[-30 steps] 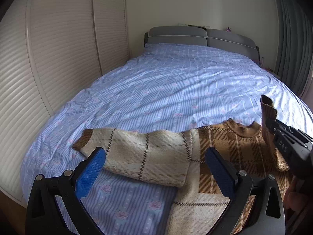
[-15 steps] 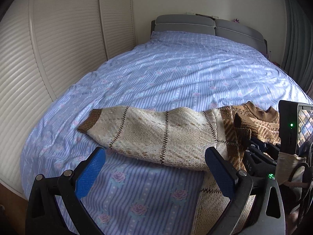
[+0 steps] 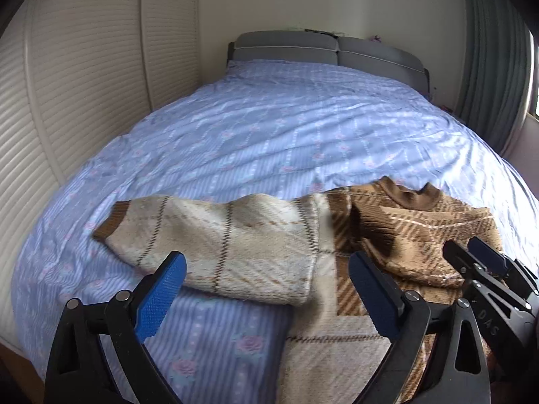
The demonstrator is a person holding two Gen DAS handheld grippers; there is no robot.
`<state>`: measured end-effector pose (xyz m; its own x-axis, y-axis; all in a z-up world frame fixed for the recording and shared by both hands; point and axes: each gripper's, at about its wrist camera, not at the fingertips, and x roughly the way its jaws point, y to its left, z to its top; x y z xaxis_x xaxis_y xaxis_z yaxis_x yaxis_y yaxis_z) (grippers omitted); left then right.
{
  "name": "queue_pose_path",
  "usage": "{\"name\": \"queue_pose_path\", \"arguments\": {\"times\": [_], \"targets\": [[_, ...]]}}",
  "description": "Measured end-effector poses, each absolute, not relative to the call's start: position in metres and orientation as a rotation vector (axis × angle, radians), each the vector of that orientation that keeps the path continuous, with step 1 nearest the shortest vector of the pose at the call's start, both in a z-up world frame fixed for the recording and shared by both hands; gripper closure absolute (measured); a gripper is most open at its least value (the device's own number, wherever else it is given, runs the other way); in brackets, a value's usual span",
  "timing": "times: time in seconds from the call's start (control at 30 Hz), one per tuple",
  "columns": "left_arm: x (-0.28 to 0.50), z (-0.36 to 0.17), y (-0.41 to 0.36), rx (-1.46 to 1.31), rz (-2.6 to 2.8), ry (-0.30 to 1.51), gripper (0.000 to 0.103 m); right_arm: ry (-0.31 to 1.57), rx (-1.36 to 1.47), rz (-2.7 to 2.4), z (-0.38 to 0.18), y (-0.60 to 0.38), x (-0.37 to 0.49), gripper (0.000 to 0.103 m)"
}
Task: Fold small clothes
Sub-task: 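Carry the brown sleeve across the sweater body and open the right gripper, then move the left gripper to the cream sleeve cuff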
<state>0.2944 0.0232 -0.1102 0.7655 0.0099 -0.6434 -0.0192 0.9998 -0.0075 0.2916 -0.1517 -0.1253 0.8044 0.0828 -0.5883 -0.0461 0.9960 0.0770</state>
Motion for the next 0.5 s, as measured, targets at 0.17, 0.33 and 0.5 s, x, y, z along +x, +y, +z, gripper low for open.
{"name": "queue_pose_path", "arguments": {"times": [0.17, 0.33, 0.5], "targets": [[0.316, -0.116, -0.021, 0.022, -0.119, 0.685, 0.025, 0.628, 0.141, -0.140, -0.118, -0.227, 0.270, 0.058], [0.346, -0.137, -0.054, 0.083, -0.198, 0.730, 0.041, 0.651, 0.186, -0.227, -0.128, -0.268, 0.262, 0.058], [0.371, -0.159, -0.051, 0.068, -0.212, 0.817, 0.053, 0.649, 0.233, -0.228, -0.134, -0.280, 0.258, 0.058]]}}
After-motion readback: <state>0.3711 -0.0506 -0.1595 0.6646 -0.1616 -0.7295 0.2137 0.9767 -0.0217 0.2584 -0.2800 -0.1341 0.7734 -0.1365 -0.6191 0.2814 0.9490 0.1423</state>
